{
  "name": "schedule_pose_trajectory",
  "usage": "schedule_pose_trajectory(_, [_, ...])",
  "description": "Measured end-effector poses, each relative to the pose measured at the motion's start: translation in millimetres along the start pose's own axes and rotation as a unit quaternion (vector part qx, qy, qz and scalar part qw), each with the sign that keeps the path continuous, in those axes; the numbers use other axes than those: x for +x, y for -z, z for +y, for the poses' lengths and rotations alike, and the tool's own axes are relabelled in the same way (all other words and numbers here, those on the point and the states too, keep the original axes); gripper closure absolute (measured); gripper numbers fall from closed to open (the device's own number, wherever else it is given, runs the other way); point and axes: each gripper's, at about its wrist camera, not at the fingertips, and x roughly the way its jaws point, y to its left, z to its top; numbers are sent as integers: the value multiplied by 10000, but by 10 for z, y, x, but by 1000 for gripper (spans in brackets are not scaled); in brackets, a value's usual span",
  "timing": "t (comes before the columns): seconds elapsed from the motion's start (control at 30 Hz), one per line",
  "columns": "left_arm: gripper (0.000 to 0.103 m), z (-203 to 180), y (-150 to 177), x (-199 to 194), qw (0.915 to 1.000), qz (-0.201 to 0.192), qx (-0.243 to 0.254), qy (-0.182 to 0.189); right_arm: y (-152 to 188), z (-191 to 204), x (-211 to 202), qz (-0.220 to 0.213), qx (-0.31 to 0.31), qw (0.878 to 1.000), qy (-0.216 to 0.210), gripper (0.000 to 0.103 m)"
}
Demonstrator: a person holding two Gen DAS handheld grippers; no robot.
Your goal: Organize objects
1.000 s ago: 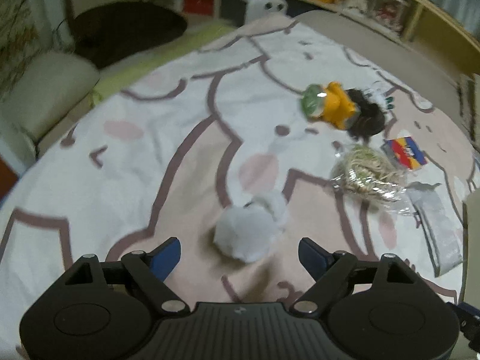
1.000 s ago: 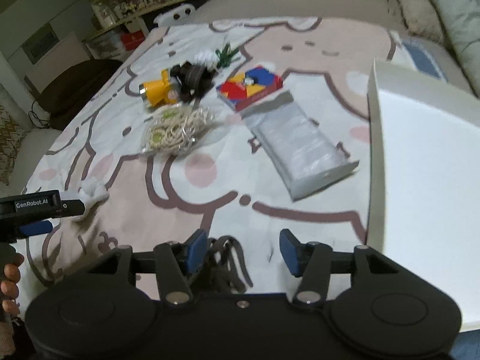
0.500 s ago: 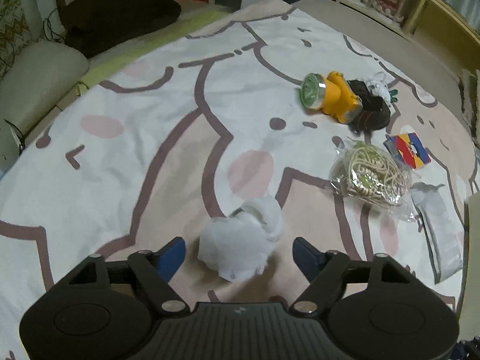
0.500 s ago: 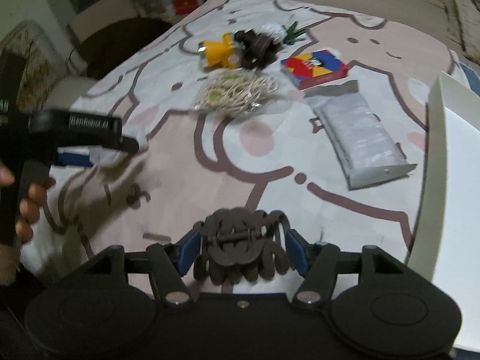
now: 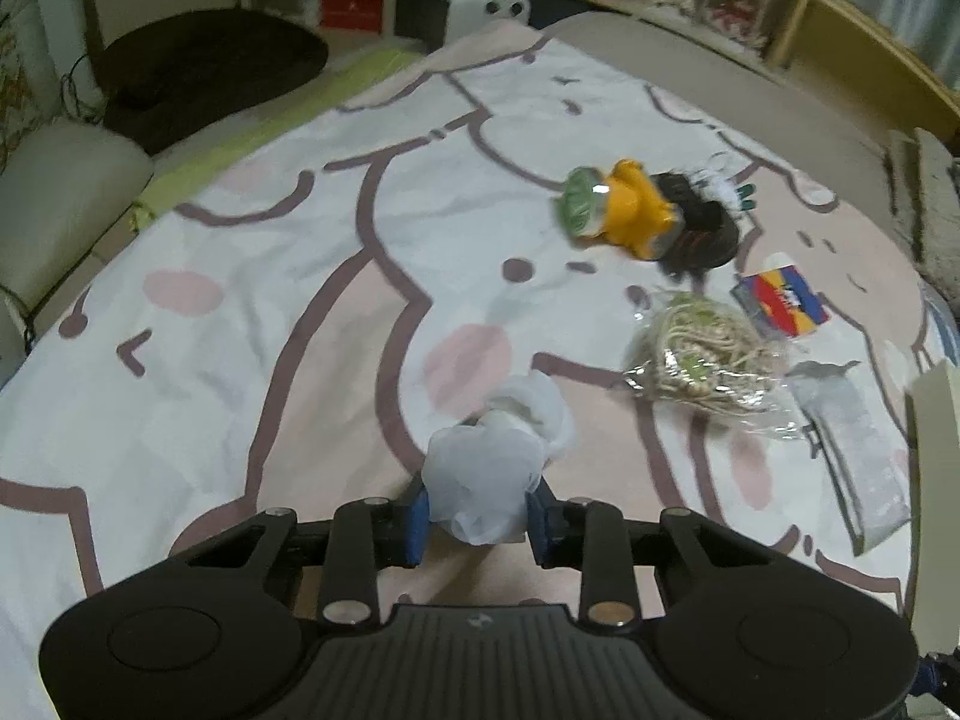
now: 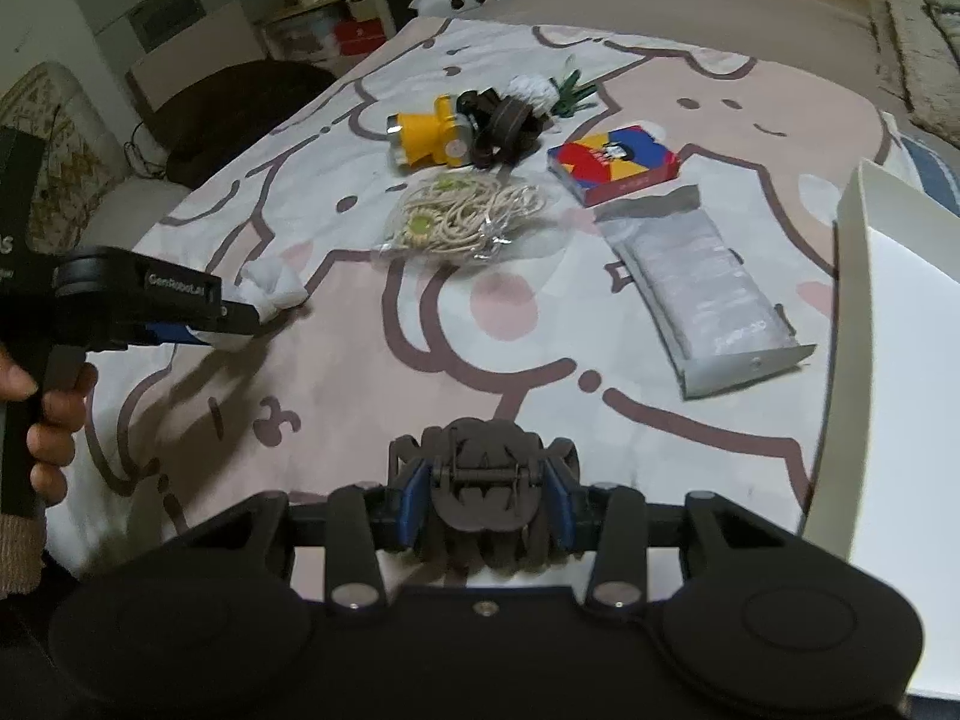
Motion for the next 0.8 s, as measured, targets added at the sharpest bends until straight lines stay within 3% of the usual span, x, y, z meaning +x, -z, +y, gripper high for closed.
schedule_pose_trajectory(0.17, [70,-33,-10,-116,9997,-169,1,181,-38,-48,-94,-197,177,9996,55,61])
schedule_pose_trajectory(0.3, [70,-114,-31,-340,9971,-367,-31,670,-124,-85,-289,-610,287,9976,159,61])
schedule_pose_trajectory(0.57, [70,-508,-31,-763,9886,-1009,474,1008,-244,-377,-705,-1326,663,9883,364,61])
schedule_pose_trajectory(0.8, [70,-1022,106,-810,9824,-985,854,1335,-134,-880,-994,-1675,1345,9729,857,61])
